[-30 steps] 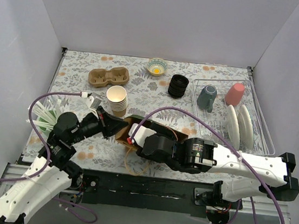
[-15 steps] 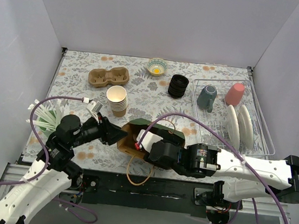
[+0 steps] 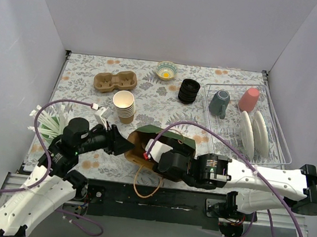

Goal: Pack the takeout coffee

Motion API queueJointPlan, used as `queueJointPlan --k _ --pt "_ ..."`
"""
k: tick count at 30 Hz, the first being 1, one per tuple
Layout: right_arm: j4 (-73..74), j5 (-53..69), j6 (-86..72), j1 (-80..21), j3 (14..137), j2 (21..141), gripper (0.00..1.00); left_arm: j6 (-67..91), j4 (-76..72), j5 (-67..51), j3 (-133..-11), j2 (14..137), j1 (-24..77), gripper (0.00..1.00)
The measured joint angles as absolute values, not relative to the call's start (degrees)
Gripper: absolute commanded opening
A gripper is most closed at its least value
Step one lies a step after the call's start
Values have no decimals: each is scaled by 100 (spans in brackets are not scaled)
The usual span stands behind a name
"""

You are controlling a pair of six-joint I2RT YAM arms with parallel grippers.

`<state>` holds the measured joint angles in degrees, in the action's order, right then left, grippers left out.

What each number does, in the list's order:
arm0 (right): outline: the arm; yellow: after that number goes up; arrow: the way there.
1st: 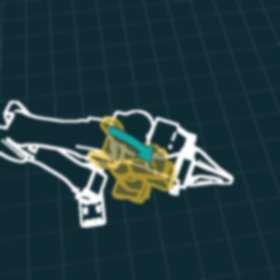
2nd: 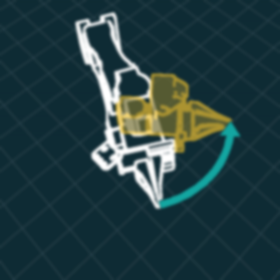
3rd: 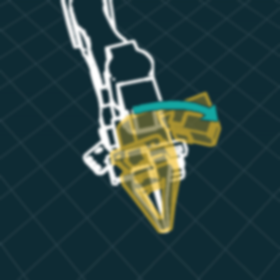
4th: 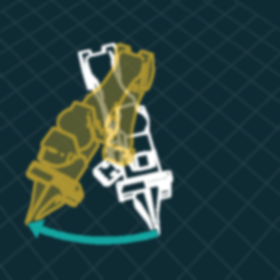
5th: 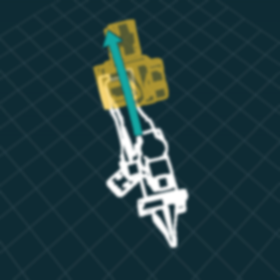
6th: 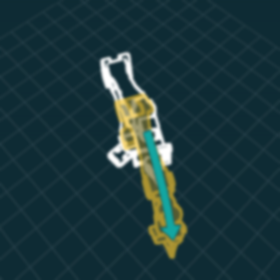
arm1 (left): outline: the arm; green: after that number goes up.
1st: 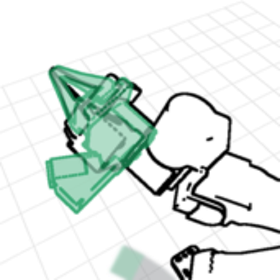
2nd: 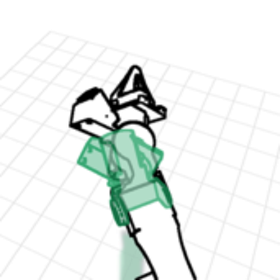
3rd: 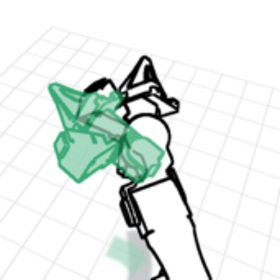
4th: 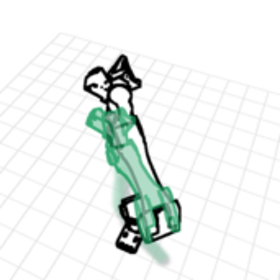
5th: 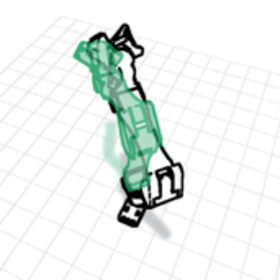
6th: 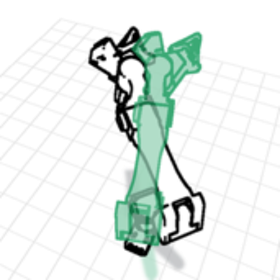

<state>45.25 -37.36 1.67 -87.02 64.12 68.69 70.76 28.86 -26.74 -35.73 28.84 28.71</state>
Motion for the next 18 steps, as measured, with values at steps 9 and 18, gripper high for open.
queueJointPlan --k 9,18 --pt "4150 -3850 497 -8698 6005 6698 39 7061 2635 -2897 -3573 3081 2871 0" --pt "3588 -3806 1009 -8556 5940 6781 39 7491 2108 -3170 -3197 2593 2871 0"
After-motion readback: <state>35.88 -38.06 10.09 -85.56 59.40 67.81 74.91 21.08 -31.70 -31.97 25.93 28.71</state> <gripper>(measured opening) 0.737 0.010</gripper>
